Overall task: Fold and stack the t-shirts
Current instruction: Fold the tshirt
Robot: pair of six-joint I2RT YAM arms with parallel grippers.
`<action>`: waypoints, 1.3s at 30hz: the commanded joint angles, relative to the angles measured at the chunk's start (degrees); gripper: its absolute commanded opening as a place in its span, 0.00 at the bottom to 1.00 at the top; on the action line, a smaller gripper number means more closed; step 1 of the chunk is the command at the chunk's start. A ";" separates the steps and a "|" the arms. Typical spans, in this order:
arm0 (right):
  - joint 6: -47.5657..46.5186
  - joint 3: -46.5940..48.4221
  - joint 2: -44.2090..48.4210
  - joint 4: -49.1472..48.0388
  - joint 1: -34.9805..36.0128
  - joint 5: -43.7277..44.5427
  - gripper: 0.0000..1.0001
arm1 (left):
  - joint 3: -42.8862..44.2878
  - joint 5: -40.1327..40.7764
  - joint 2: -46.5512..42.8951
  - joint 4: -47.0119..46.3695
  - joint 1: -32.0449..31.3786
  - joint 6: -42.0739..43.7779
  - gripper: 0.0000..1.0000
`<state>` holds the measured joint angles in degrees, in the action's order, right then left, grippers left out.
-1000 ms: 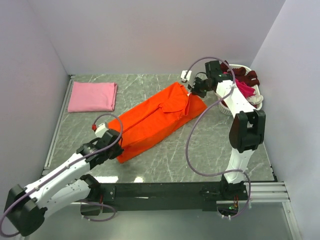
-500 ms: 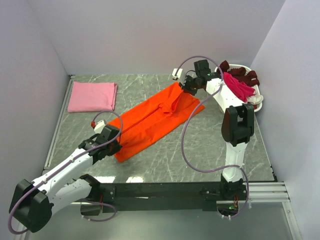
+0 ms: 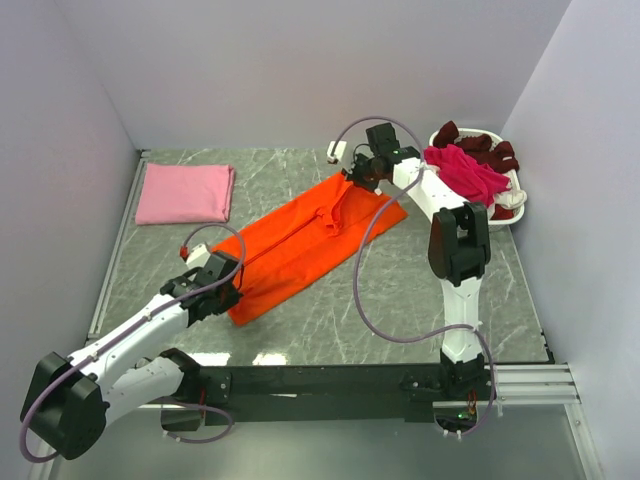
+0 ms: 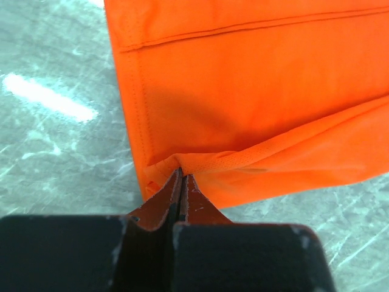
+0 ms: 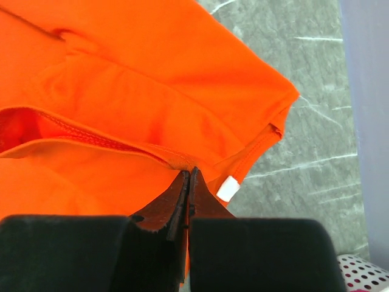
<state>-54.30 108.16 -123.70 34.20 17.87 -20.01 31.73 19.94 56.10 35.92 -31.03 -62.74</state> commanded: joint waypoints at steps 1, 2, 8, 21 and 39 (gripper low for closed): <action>2.44 3.64 -1.28 -2.81 0.32 1.99 0.00 | 1.41 3.17 -0.02 2.57 0.35 -2.91 0.00; 2.88 3.64 -1.54 -3.43 0.93 2.17 0.04 | 1.32 3.43 -0.02 3.10 0.27 -3.35 0.00; 16.21 3.99 -5.32 -18.43 4.36 14.09 0.23 | 3.25 6.15 0.16 5.12 0.26 -6.08 0.31; 0.39 -13.02 14.61 -0.74 5.86 -21.87 0.58 | 13.97 6.52 -18.27 -0.84 0.26 19.52 0.79; -6.44 -40.31 18.07 -29.18 45.58 12.44 0.66 | 11.70 11.78 -35.08 -3.84 0.26 37.08 0.87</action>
<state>-63.33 65.95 -103.04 12.53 62.92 -15.40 43.31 29.89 23.27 32.84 -31.03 -27.57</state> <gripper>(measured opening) 0.669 0.867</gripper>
